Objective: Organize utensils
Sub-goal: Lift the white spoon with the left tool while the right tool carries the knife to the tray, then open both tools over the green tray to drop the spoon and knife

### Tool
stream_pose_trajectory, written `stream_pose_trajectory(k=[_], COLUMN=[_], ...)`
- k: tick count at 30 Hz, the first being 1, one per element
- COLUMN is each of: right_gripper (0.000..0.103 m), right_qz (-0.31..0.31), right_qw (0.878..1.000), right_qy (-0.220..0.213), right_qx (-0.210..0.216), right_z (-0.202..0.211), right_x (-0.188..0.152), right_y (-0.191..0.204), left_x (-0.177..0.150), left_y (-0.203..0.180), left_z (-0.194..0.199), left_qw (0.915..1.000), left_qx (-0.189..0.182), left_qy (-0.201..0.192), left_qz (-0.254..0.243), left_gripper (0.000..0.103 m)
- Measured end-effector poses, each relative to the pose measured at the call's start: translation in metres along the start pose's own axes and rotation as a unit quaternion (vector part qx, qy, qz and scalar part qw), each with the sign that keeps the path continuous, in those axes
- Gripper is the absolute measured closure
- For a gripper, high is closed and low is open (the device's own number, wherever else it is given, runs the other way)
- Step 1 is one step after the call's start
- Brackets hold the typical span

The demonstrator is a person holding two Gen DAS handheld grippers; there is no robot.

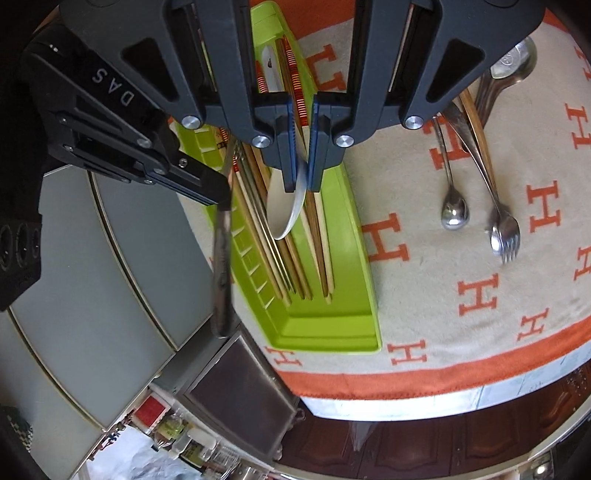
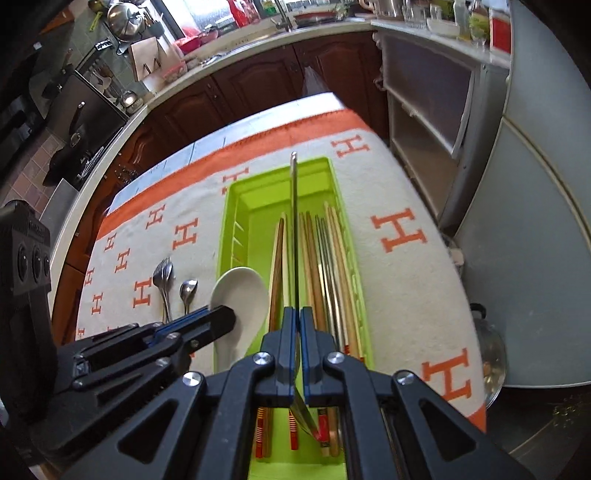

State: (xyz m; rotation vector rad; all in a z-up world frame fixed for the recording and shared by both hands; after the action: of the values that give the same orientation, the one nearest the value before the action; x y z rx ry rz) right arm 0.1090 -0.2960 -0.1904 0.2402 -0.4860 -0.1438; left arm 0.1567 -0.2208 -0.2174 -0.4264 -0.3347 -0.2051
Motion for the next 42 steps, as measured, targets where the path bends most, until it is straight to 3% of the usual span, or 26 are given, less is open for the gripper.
stream_pose_trajectory(k=[7, 16, 26, 31, 42], right_gripper=[0.1, 0.1, 0.1, 0.1, 0.1], right_qz=[-0.036, -0.041, -0.016, -0.006, 0.019], right_qw=[0.999, 0.999, 0.998, 0.998, 0.996], right_qy=[-0.004, -0.004, -0.009, -0.002, 0.01], right_qx=[0.018, 0.032, 0.055, 0.067, 0.082], right_z=[-0.002, 0.006, 0.015, 0.011, 0.002], right_x=[0.0, -0.007, -0.014, -0.019, -0.026], right_y=[-0.007, 0.005, 0.037, 0.053, 0.089], left_x=[-0.003, -0.007, -0.007, -0.009, -0.024], left_y=[0.007, 0.02, 0.075, 0.105, 0.152], left_z=[0.002, 0.042, 0.096, 0.119, 0.127], left_qw=[1.0, 0.9995, 0.9975, 0.9957, 0.9948], left_qx=[0.004, 0.019, 0.049, 0.055, 0.066], left_qy=[0.002, -0.02, -0.051, -0.068, -0.059], left_qz=[0.003, -0.018, 0.011, 0.03, 0.05], left_gripper=[0.094, 0.088, 0.087, 0.074, 0.071])
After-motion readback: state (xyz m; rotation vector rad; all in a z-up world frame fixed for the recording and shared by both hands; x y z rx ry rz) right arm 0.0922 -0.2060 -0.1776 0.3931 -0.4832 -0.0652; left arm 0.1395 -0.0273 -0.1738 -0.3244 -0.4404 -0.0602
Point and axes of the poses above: each gripper's, at about its wrist camera, not at the fingertips, and z roughly against the way its jaws point, y to its left, x to its top, the point moved 8 cm from there along -z, roughly the way its jaws point, and after that the axes turned 5 degrees about z, right-handed, at the moved point
